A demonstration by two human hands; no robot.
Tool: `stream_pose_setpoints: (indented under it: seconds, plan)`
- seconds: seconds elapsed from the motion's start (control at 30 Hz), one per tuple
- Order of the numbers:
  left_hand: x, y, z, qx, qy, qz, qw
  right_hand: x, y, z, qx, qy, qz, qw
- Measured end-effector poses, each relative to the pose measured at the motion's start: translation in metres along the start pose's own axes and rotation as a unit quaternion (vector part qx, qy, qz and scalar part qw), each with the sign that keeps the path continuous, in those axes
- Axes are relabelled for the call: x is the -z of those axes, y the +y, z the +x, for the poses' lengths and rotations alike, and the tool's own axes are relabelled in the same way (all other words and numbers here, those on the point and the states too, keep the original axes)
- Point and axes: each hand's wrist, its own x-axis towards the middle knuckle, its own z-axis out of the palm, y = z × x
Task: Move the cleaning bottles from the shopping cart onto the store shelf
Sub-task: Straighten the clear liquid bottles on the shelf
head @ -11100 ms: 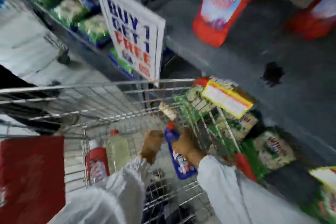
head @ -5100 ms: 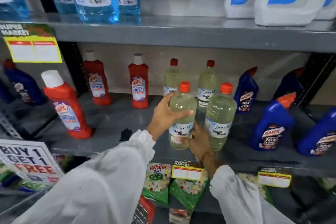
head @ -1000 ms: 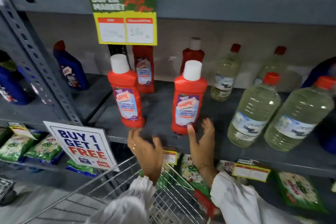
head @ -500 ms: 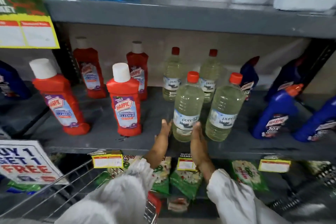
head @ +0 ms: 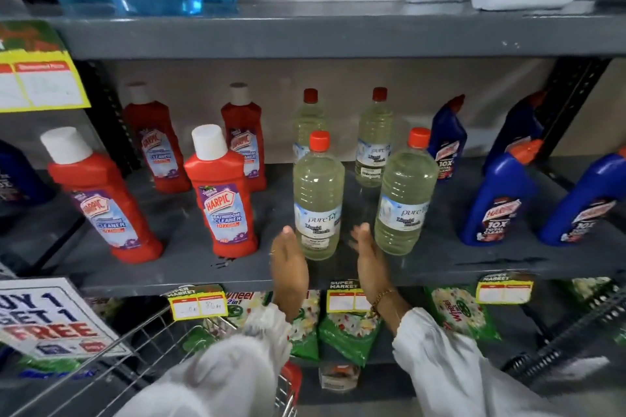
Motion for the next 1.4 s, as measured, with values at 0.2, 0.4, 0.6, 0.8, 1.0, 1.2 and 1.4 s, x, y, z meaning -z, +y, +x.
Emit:
stream_pose_setpoints:
  seconds: [0.2, 0.4, 0.6, 0.8, 1.0, 1.2, 1.4]
  plan:
    - [-0.059, 0.002, -0.047, -0.039, -0.118, -0.030, 0.992, 0.080, 0.002, 0.013, 0.044, 0.254, 0.052, 0.965]
    - [-0.113, 0.003, -0.031, 0.042, -0.282, -0.057, 0.957, 0.110, -0.009, 0.043, 0.003, -0.038, 0.085, 0.996]
    - [-0.116, -0.027, -0.033, -0.016, -0.238, -0.008, 0.971, 0.121, 0.004, 0.042, -0.035, -0.039, 0.016, 0.998]
    - [-0.139, -0.008, -0.101, -0.173, -0.057, 0.050, 0.982, 0.171, 0.007, 0.041, 0.103, 0.271, 0.094, 0.952]
    - [-0.214, 0.028, -0.111, 0.059, -0.320, -0.008, 0.946, 0.235, -0.002, 0.079, 0.032, 0.179, 0.160, 0.970]
    - [-0.244, 0.024, -0.104, 0.066, -0.353, -0.012, 0.933, 0.250, -0.012, 0.064, -0.001, 0.070, 0.137, 0.988]
    - [-0.236, 0.011, -0.104, 0.073, -0.347, 0.048, 0.934, 0.251, -0.015, 0.054, -0.022, 0.045, 0.113, 0.992]
